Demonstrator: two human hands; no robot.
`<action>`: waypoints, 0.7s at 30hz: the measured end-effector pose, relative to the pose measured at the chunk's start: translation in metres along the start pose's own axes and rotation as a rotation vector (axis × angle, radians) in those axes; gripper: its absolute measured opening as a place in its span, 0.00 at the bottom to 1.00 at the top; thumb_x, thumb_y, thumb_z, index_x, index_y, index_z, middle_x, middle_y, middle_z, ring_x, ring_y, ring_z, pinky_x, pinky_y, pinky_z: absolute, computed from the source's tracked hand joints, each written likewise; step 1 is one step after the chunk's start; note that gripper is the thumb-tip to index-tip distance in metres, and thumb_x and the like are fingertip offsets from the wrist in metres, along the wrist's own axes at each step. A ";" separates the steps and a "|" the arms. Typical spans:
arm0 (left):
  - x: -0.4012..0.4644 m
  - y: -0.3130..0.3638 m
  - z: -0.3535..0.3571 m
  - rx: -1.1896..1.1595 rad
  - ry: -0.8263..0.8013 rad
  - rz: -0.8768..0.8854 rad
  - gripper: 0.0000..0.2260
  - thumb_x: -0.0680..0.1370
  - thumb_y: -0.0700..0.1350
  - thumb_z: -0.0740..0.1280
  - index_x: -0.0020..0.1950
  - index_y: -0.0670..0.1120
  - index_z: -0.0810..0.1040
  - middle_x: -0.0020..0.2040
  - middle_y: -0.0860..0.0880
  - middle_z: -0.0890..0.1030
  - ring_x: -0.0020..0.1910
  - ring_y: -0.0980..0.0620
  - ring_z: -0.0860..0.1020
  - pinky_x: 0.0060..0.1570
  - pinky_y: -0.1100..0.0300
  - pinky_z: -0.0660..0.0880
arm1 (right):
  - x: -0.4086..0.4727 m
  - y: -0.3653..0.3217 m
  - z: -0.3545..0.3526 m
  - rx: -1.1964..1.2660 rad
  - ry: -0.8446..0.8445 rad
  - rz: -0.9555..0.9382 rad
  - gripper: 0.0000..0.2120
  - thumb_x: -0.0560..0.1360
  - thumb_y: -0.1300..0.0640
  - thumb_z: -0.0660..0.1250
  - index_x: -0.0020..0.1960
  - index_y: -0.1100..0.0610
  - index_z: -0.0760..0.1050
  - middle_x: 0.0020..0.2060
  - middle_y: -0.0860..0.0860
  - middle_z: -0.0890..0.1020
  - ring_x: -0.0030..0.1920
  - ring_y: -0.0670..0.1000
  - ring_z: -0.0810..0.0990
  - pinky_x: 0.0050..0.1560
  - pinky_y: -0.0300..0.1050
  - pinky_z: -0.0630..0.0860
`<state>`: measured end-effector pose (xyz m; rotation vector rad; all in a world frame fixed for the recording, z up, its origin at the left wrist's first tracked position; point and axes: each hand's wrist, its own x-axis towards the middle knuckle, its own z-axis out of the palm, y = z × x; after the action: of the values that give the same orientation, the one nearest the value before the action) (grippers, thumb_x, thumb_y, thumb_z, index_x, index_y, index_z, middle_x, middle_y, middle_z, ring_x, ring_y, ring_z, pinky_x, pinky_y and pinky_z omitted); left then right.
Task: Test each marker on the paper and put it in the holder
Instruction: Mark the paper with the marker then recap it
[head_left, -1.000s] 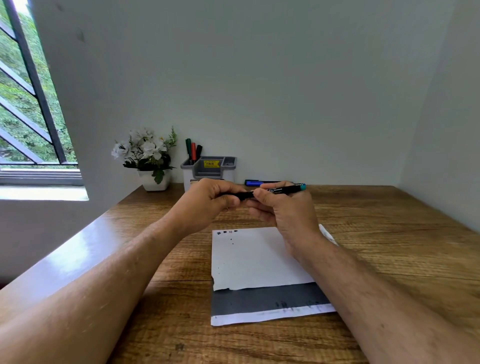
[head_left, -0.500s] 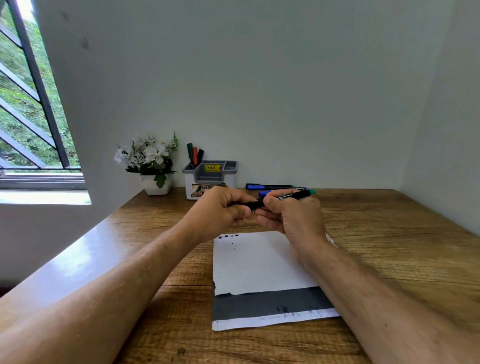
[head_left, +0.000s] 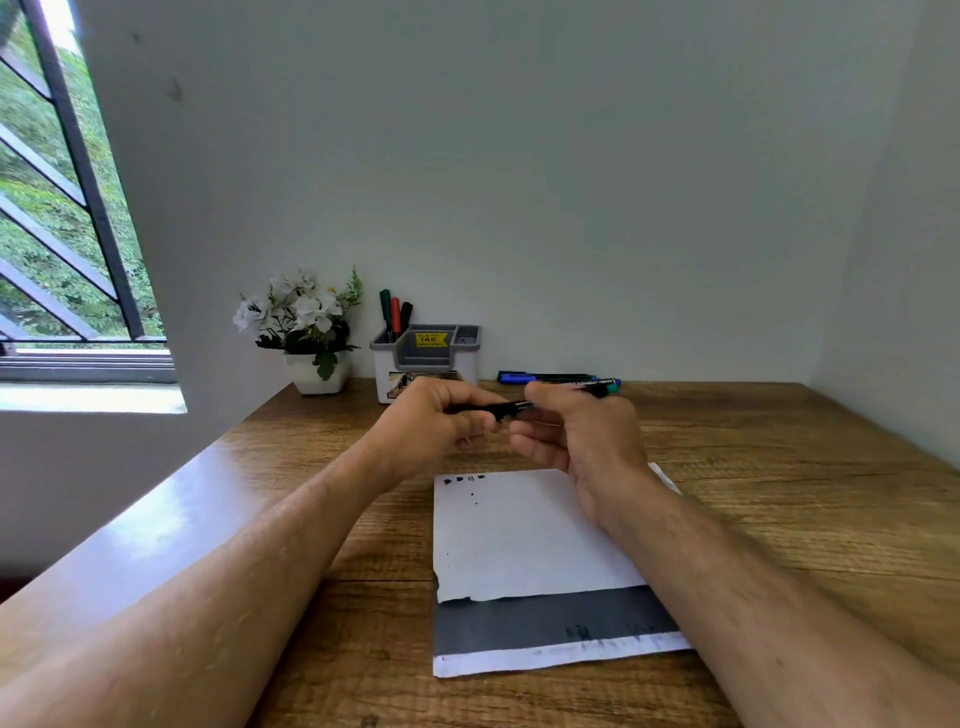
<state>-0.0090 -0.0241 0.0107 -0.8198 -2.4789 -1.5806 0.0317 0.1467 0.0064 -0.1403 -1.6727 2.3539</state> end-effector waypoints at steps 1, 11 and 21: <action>0.001 -0.003 -0.002 -0.001 0.012 -0.017 0.12 0.78 0.41 0.70 0.49 0.59 0.85 0.44 0.57 0.85 0.42 0.60 0.81 0.46 0.62 0.76 | 0.002 -0.001 0.000 0.009 0.017 -0.002 0.08 0.72 0.59 0.75 0.46 0.63 0.83 0.34 0.57 0.87 0.33 0.54 0.87 0.33 0.46 0.83; 0.004 -0.011 -0.009 -0.532 0.156 -0.120 0.17 0.72 0.35 0.73 0.60 0.46 0.80 0.52 0.40 0.83 0.43 0.50 0.84 0.42 0.62 0.80 | 0.007 -0.001 -0.010 -0.132 0.079 -0.052 0.03 0.73 0.62 0.74 0.41 0.60 0.84 0.27 0.53 0.83 0.25 0.51 0.80 0.28 0.41 0.77; 0.006 0.002 0.003 -0.990 0.300 -0.117 0.20 0.70 0.40 0.71 0.62 0.41 0.76 0.52 0.42 0.85 0.38 0.53 0.82 0.35 0.65 0.80 | 0.004 0.000 -0.007 -0.181 0.032 -0.055 0.03 0.75 0.60 0.73 0.43 0.56 0.83 0.30 0.52 0.84 0.23 0.46 0.77 0.23 0.38 0.73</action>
<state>-0.0125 -0.0186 0.0133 -0.4227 -1.4702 -2.7456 0.0295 0.1542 0.0038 -0.1614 -1.8486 2.1472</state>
